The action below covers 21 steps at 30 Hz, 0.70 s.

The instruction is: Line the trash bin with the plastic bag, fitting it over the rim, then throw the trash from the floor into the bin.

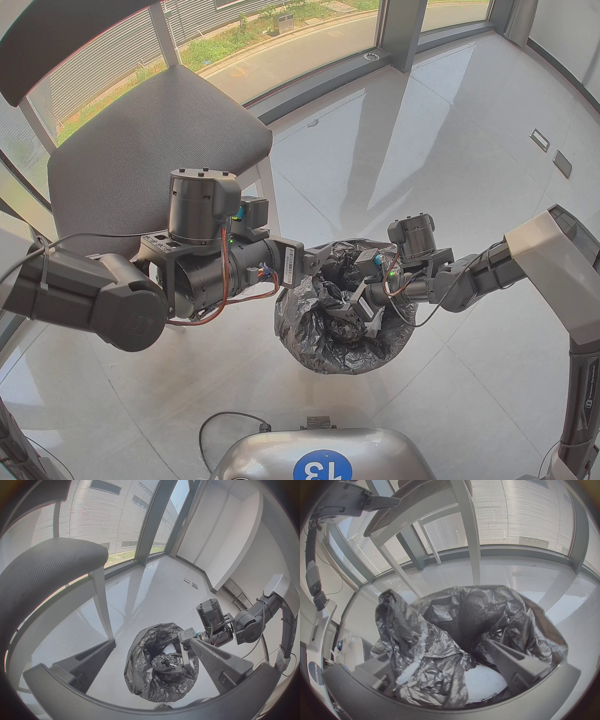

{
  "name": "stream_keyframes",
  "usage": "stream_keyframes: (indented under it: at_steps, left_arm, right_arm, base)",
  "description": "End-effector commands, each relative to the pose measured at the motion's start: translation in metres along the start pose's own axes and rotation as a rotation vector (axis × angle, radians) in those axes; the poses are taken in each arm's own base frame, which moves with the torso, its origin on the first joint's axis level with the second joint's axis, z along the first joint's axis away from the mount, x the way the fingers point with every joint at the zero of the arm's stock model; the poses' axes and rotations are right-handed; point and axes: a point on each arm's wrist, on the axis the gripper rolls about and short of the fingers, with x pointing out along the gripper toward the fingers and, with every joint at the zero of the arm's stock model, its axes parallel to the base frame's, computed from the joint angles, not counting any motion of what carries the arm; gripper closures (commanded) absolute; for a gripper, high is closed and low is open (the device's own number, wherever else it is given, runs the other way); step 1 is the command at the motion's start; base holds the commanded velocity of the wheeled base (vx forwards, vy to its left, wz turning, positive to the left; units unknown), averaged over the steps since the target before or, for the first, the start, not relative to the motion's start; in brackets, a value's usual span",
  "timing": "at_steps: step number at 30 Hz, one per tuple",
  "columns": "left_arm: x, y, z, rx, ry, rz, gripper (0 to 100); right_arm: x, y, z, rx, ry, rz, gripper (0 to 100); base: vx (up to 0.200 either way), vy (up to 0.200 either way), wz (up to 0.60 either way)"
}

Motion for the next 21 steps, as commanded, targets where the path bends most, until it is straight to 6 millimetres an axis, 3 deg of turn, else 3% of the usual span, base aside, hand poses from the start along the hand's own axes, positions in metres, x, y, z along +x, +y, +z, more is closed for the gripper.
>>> stream_keyframes:
  at_steps: [1,7,15,21]
  left_arm:
    - [0.0,0.0,0.001,0.0,-0.003,0.001,0]
    - [-0.001,0.001,0.001,-0.004,-0.003,0.002,0]
    - [-0.002,0.002,-0.002,-0.004,0.005,0.006,0]
    - [-0.002,0.005,-0.001,-0.01,-0.002,0.013,0]
  right_arm:
    - [-0.011,-0.003,0.017,-0.016,-0.044,-0.02,0]
    - [-0.031,-0.006,0.037,-0.032,-0.09,-0.043,0]
    - [-0.055,-0.016,0.023,0.002,-0.05,-0.071,0]
    - [-0.083,-0.019,0.036,-0.007,-0.092,-0.108,0]
  base:
    - [0.0,0.0,0.0]
    - [0.0,0.0,0.0]
    - [0.0,0.0,0.0]
    - [0.0,0.0,0.0]
